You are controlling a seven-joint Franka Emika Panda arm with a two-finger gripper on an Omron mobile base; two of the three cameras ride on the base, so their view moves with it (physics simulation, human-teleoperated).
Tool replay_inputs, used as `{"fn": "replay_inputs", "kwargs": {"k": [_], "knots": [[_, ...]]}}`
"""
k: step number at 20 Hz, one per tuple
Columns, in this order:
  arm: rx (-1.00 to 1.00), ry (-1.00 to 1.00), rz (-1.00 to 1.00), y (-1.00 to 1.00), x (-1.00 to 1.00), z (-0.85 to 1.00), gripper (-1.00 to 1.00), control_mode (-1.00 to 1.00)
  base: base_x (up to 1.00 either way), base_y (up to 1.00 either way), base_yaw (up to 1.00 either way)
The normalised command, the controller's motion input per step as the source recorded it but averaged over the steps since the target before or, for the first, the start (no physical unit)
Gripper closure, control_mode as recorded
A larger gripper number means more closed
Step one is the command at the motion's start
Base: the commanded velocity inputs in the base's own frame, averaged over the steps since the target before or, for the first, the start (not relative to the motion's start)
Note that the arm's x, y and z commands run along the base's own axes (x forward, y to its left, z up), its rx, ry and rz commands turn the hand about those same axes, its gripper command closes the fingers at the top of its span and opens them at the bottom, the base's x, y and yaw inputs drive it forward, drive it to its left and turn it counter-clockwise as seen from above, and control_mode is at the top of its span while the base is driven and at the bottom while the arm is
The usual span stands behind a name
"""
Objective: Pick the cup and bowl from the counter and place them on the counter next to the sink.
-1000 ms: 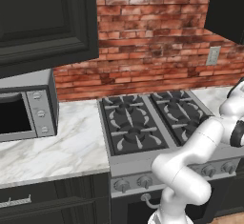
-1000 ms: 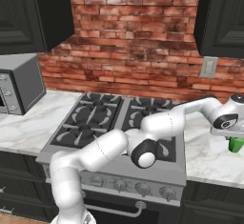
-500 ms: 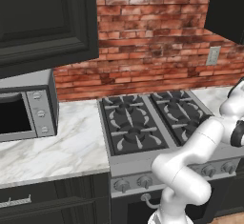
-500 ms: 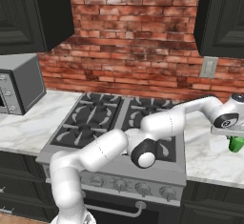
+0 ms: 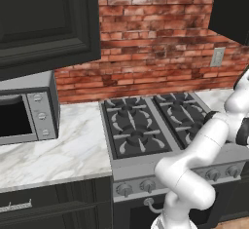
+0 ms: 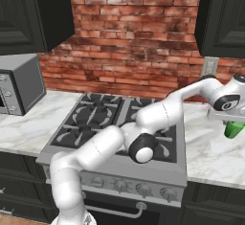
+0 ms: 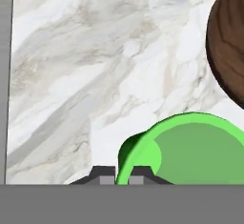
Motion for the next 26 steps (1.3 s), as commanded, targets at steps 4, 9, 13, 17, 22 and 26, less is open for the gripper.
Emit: {"fn": "replay_inputs", "kwargs": {"k": [4,9,13,17,22,26], "knots": [[0.0,-0.01,0.0,0.67,-0.14,0.51,1.0,-1.0,0.0,0.0,0.0],[0.0,0.0,0.0,0.68,-0.33,0.16,1.0,-1.0,0.0,0.0,0.0],[0.0,0.0,0.0,0.7,-0.33,0.01,1.0,-1.0,0.0,0.0,0.0],[0.0,-0.02,0.0,0.81,-0.23,0.0,1.0,-1.0,0.0,0.0,0.0],[0.0,-0.09,0.0,0.93,-0.2,0.0,1.0,-1.0,0.0,0.0,0.0],[0.0,-0.09,0.01,0.98,-0.3,0.01,1.0,-1.0,0.0,0.0,0.0]]}}
